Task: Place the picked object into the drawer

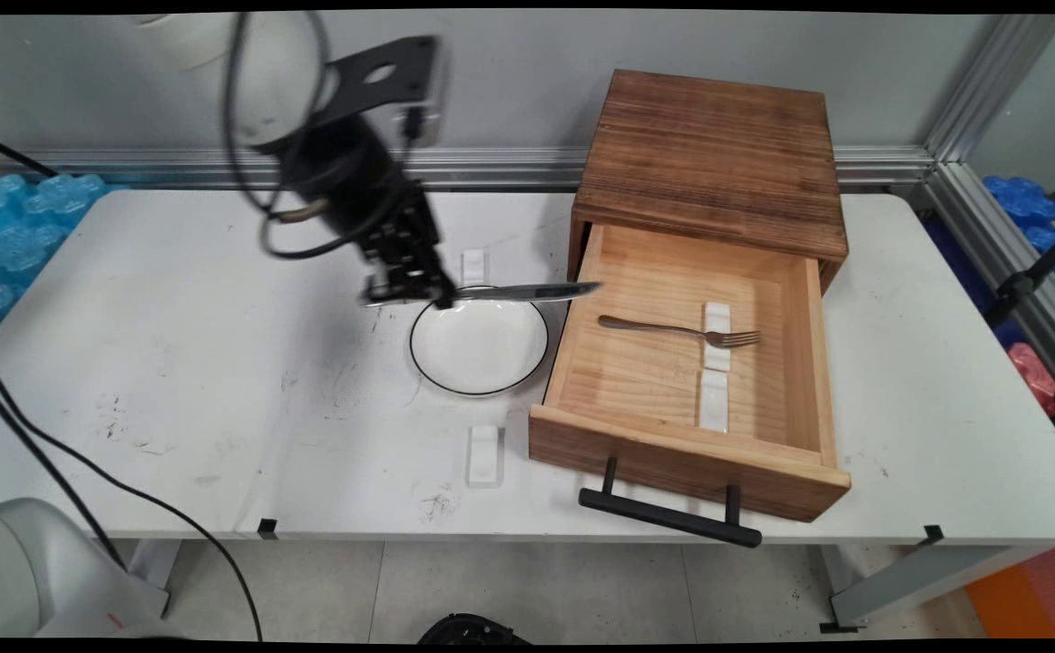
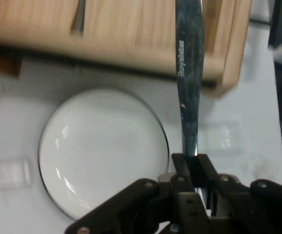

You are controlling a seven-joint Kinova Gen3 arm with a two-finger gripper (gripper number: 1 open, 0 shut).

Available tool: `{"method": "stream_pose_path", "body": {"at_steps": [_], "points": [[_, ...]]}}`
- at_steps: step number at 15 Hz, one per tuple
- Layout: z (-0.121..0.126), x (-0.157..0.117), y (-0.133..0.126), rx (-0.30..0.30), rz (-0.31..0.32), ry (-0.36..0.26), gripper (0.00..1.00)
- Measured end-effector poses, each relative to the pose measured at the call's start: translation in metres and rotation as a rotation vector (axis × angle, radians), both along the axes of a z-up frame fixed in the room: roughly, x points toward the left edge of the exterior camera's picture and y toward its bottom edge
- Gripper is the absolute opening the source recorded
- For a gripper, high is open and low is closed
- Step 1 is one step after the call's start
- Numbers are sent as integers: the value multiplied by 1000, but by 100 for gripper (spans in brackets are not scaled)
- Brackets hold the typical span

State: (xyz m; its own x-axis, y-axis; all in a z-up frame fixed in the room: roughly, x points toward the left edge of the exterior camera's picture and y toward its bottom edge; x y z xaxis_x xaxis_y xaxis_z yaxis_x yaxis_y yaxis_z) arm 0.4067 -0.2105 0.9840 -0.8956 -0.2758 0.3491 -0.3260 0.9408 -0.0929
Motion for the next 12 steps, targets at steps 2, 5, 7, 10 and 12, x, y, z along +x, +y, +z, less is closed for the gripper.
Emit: {"method": "stream_pose_path", "body": {"at_steps": [2,5,7,10,12], "points": [[3,-22,-12,-11,-25,10,0],[1,-63,-36,-28,-86,18,0],[-3,-84,-47,-34,-117,18,0],[-13,-109,-62,-38,-156,11,0],[-21,-125,-71,-38,-180,6,0]]}}
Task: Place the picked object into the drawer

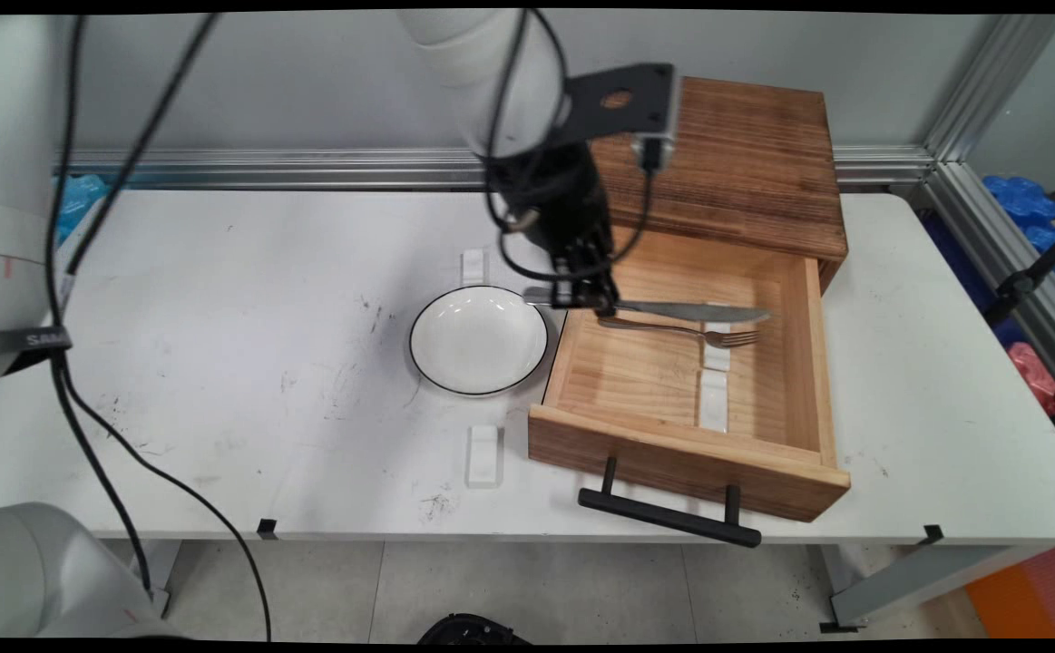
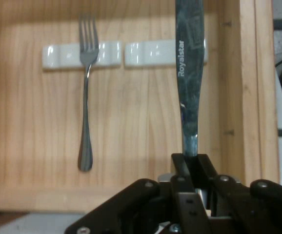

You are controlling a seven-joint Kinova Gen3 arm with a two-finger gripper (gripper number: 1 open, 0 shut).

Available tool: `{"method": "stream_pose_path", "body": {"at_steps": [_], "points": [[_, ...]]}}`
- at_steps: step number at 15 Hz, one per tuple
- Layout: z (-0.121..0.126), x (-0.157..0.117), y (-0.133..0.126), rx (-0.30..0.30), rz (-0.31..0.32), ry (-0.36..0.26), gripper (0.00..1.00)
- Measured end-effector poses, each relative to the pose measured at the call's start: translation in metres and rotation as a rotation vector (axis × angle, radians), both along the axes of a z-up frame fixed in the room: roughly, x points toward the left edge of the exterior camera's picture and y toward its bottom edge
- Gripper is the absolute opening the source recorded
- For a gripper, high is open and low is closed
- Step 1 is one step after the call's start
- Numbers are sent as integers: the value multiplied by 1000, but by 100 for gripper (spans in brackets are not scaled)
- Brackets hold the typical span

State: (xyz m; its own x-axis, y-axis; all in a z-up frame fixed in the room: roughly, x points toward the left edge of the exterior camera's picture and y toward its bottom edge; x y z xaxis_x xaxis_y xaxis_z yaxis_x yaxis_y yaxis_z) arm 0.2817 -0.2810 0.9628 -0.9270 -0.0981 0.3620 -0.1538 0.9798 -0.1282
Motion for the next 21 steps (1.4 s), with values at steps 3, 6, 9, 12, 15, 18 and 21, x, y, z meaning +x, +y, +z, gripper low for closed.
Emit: {"method": "stream_pose_path", "body": {"at_steps": [3,6,9,12,15,18,21], "points": [[-13,-19,-11,1,-30,-8,0],[-29,-38,-23,6,-58,-18,0],[-51,-56,-35,20,-80,-30,0],[-70,-66,-44,36,-83,-42,0],[-88,-70,-50,58,-77,-57,0],[-100,-71,-53,73,-68,-66,0],[-112,-70,-55,89,-58,-74,0]]}}
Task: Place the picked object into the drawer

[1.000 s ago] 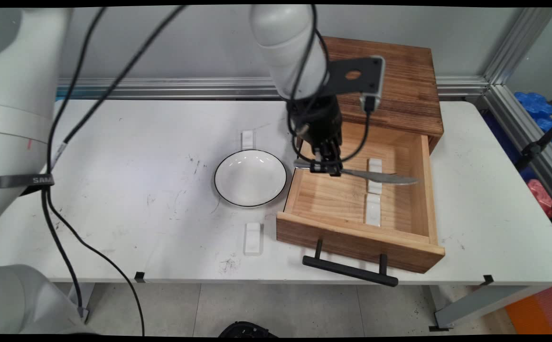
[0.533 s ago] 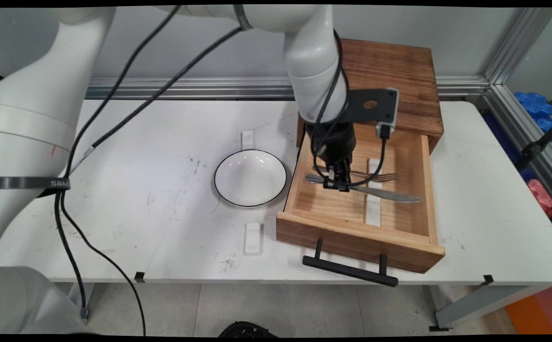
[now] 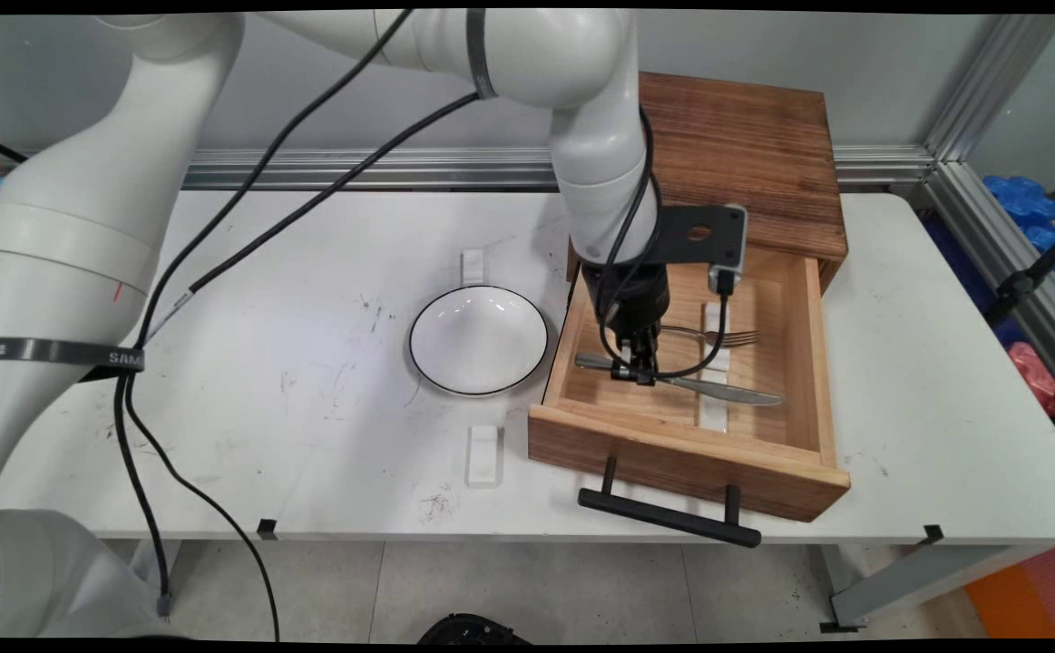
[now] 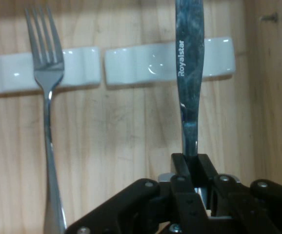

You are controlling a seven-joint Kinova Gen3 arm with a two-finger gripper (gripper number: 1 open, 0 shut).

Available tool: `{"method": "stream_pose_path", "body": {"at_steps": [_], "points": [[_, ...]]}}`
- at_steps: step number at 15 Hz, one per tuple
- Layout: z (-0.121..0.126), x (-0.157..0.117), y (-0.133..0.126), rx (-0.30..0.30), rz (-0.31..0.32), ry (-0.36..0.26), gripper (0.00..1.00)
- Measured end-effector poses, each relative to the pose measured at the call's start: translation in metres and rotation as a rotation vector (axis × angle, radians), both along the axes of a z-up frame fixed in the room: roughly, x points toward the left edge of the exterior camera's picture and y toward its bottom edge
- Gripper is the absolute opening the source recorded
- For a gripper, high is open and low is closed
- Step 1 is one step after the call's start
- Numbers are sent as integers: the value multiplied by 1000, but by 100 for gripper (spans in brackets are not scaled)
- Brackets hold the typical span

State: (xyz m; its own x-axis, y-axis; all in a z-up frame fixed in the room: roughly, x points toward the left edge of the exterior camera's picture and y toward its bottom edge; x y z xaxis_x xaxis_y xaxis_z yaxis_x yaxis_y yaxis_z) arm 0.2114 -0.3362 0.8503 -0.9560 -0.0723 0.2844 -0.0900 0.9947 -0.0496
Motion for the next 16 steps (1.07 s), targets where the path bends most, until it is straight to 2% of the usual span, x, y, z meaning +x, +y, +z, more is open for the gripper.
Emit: {"method": "stream_pose_path", "body": {"at_steps": [9,16], "points": [[-32,1,-5,31,33,-7,0],[-46,2,-9,37,50,2,0]]}}
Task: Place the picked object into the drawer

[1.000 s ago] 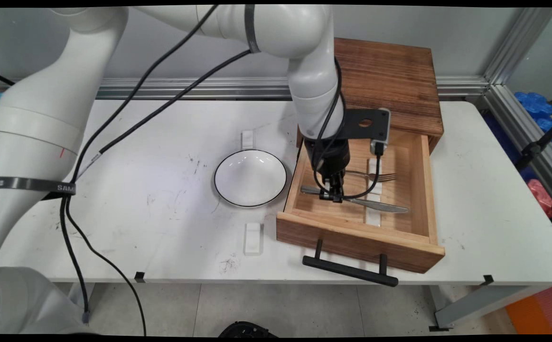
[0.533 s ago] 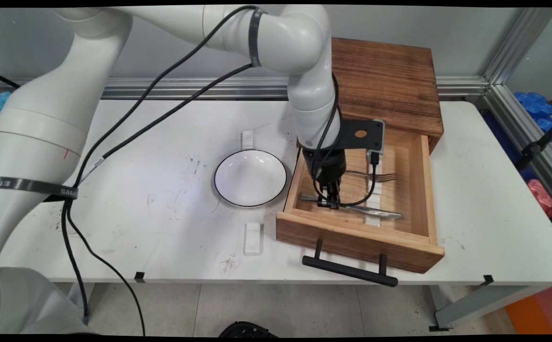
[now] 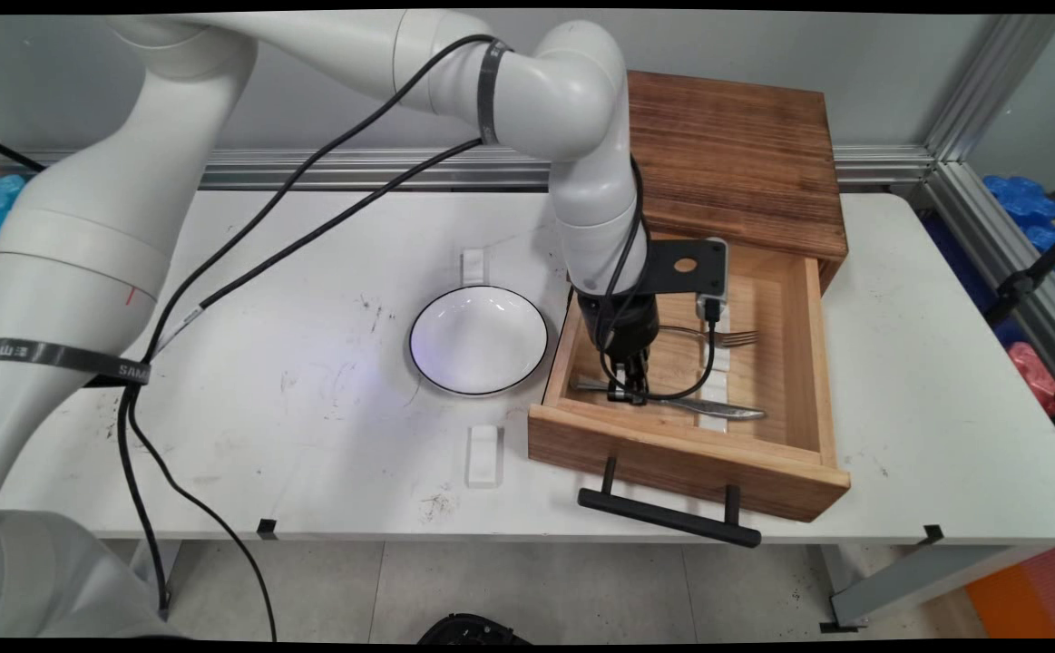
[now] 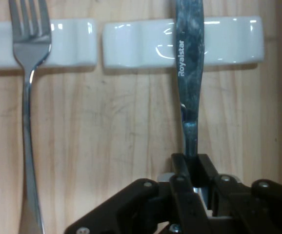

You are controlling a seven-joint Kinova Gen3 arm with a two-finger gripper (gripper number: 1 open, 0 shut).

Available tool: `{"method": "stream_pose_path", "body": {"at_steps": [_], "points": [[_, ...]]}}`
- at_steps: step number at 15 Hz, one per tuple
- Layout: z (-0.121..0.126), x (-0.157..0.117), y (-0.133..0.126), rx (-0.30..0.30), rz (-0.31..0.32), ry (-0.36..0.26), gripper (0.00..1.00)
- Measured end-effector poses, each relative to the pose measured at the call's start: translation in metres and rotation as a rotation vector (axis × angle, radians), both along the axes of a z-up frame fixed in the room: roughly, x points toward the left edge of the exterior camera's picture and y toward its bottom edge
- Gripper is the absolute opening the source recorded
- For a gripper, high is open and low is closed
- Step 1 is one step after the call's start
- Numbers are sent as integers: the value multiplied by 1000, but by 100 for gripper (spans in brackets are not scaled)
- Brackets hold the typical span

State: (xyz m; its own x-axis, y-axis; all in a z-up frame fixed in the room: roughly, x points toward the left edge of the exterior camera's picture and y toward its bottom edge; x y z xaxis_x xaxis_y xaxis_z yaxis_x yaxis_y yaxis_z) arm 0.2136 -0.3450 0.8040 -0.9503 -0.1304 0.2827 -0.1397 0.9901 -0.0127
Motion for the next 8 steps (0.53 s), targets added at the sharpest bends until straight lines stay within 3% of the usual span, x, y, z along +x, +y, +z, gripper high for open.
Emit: {"method": "stream_pose_path", "body": {"at_steps": [1,2,8], "points": [[-1,0,0,0,1,3,0],[-2,-1,0,-1,0,6,100],[2,-3,-1,-24,-13,31,100]]}}
